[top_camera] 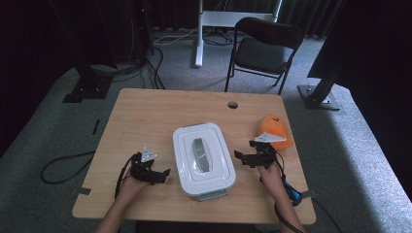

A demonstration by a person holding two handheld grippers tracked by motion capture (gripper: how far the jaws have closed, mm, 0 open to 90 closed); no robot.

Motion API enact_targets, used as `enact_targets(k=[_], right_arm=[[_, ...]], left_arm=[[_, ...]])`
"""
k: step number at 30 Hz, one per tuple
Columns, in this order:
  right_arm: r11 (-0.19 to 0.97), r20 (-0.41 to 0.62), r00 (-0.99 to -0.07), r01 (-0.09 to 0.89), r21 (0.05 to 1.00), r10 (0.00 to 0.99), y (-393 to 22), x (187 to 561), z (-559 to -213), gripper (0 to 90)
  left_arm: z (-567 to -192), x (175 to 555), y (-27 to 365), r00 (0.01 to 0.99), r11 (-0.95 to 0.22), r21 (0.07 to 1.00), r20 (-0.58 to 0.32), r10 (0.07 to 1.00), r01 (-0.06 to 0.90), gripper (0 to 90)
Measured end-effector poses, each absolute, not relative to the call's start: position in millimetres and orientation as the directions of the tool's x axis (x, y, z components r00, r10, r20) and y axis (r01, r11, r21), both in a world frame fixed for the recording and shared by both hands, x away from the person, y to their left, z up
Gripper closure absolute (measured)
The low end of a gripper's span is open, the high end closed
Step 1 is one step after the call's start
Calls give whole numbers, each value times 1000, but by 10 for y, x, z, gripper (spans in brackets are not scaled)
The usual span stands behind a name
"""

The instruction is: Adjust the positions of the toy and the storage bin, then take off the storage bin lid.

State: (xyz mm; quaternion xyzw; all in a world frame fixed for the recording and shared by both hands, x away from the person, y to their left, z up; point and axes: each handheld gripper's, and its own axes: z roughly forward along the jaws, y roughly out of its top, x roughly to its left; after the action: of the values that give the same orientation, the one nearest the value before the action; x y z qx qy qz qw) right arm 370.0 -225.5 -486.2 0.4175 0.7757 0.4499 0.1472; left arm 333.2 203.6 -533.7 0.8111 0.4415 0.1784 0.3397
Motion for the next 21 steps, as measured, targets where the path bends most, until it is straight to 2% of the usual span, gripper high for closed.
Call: enact_targets(k=[12, 21], right_arm=[[132, 223, -616, 476, 869, 756, -2365, 3477, -4376, 131], [119, 227, -630, 458, 881, 743, -2238, 3291, -4041, 131]], left_arm=[[-5386, 3234, 2506, 445, -309, 697, -16, 895, 647, 14], [-5424, 3202, 2654, 427, -301, 684, -16, 904, 664, 14]])
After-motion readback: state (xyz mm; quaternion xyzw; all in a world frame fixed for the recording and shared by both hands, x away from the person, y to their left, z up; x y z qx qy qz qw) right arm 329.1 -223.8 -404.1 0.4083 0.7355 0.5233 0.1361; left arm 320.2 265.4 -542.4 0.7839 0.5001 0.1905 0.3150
